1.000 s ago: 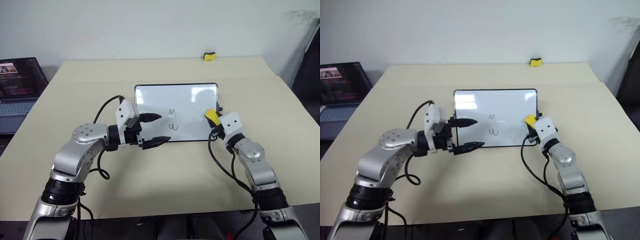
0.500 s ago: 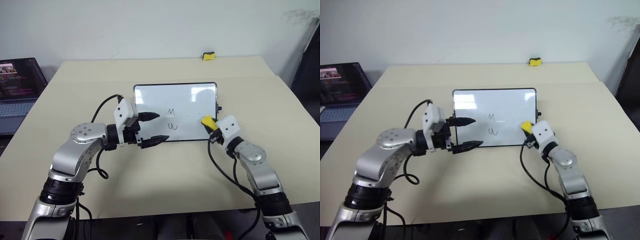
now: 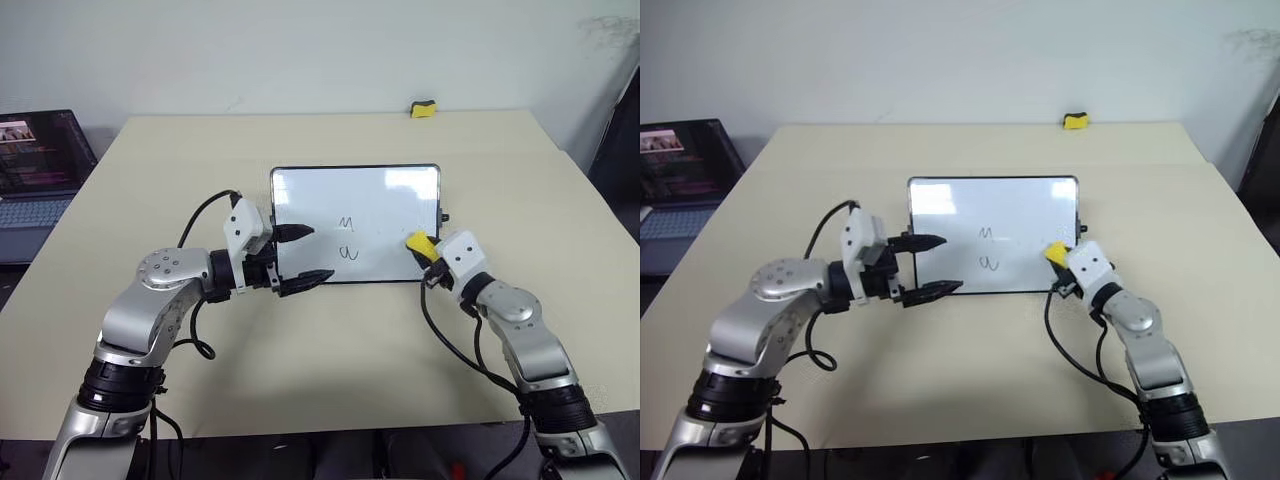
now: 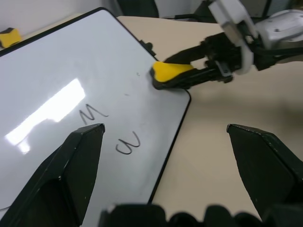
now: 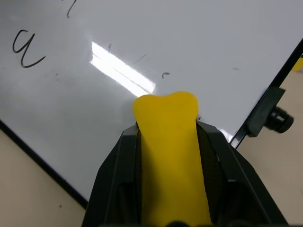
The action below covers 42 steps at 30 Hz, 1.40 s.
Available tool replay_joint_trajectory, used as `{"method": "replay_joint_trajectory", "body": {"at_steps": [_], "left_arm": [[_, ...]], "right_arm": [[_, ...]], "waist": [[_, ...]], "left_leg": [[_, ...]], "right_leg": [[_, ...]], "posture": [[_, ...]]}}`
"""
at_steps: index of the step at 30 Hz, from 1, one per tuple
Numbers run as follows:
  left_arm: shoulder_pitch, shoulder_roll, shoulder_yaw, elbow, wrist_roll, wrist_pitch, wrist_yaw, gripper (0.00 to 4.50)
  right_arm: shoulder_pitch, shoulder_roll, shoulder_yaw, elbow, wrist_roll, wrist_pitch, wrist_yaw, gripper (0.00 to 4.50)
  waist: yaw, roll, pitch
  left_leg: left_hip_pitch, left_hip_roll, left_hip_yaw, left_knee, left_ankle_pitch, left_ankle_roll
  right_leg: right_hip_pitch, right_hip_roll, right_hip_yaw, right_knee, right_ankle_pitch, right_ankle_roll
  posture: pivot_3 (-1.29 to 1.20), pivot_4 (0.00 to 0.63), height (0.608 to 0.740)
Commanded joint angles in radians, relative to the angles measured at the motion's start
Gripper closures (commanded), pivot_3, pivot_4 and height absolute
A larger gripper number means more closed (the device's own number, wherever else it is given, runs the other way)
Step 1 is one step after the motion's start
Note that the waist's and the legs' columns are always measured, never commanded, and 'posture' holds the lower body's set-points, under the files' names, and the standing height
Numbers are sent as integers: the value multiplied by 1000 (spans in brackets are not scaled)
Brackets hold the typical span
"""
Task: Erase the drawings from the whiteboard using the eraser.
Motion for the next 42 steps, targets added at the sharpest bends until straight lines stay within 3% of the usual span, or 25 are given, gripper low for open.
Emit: {"method": "replay_joint_trajectory", "body": {"at_steps": [1, 6, 15, 27, 42], "left_arm": [[7, -1, 47, -5, 5, -20, 29, 0], [40, 21, 85, -9, 19, -3, 70, 0], [66, 56, 108, -1, 39, 56, 121, 0], [53, 101, 94, 33, 49, 98, 80, 0], [30, 111, 82, 36, 45, 105, 22, 0]], "right_arm": [[-14, 41, -36, -42, 57, -44, -16, 3255], [-21, 61, -46, -102, 91, -68, -10, 3255], [-86, 57, 92, -154, 1, -45, 7, 3255], [-330, 128, 163, 85, -130, -82, -75, 3255], [-375, 175, 152, 165, -143, -159, -124, 3255]], "waist": [[-1, 0, 0], [1, 0, 0], [1, 0, 0], [2, 0, 0], [-2, 0, 0]], "left_leg": [[0, 0, 0, 0, 0, 0], [-3, 0, 0, 0, 1, -2], [-3, 0, 0, -1, 1, -2], [-4, 0, 0, -1, 1, -3], [-4, 0, 0, -1, 1, -2]], "right_leg": [[0, 0, 0, 0, 0, 0], [-4, 0, 0, 0, 0, 0], [-5, 0, 0, 1, 0, 0], [-6, 0, 0, 0, 0, 0], [-6, 0, 0, 1, 0, -1]], "posture": [[0, 150, 740], [0, 150, 740], [0, 150, 740], [0, 150, 740], [0, 150, 740]]}}
